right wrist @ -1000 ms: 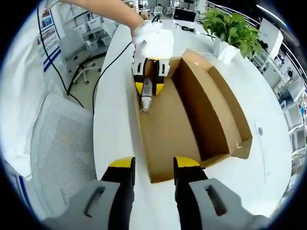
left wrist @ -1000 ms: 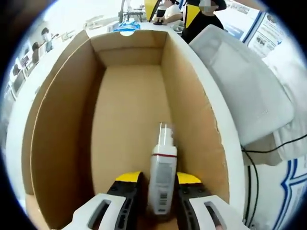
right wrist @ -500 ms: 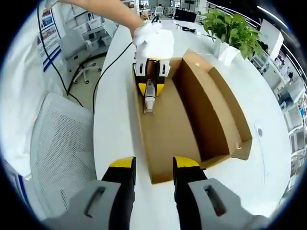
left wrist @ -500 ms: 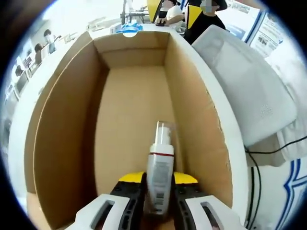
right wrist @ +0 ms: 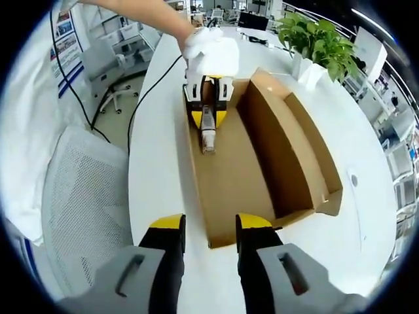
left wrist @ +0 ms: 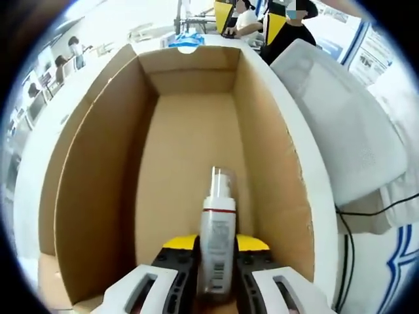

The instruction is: Operate the shoe box by opening the lid, removing the specified soft item, and placing it in the target area until the item is outside and the box remains undamaged.

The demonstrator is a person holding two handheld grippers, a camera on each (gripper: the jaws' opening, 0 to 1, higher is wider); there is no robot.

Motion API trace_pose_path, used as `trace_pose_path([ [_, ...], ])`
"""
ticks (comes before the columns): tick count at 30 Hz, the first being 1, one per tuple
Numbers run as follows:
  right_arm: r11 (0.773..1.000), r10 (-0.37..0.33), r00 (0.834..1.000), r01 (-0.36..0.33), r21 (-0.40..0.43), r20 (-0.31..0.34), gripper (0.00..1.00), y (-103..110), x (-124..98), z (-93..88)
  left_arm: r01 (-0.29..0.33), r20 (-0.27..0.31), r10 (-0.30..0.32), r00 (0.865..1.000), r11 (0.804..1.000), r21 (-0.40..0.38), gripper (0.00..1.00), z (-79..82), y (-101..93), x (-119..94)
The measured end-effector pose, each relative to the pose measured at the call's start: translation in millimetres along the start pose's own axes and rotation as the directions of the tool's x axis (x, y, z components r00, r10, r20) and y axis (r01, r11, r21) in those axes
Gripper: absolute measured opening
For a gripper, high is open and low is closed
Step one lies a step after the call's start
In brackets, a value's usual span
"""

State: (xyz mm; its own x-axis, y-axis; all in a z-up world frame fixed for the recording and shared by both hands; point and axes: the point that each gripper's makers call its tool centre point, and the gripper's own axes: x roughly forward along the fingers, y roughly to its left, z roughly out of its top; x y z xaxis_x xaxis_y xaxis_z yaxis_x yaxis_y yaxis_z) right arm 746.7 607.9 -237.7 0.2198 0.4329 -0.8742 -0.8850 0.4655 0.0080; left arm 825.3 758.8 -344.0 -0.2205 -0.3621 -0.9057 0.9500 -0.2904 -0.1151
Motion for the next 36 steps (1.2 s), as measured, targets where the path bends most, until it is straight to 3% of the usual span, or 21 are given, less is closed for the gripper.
trace_pose_path([
  [24, 1.000, -0.017, 1.000, 0.017, -0.019, 0.019, 0.28, 1.6, -15.2, -3.0, -0.046, 0.031, 0.047, 0.998, 0.998, -0.042, 0.19, 14.8, 1.3, -23.0],
  [30, 0.999, -0.032, 0.998, 0.032, -0.002, 0.055, 0.29, -2.6, -23.7, -1.4, -0.066, 0.059, 0.068, 0.996, 0.997, -0.038, 0.19, 26.1, -1.0, -38.2],
  [36, 0.997, -0.055, 0.988, 0.047, 0.064, 0.142, 0.32, -5.0, -40.1, 6.9, -0.098, 0.105, 0.102, 0.989, 0.994, -0.041, 0.19, 43.0, -4.7, -58.6],
])
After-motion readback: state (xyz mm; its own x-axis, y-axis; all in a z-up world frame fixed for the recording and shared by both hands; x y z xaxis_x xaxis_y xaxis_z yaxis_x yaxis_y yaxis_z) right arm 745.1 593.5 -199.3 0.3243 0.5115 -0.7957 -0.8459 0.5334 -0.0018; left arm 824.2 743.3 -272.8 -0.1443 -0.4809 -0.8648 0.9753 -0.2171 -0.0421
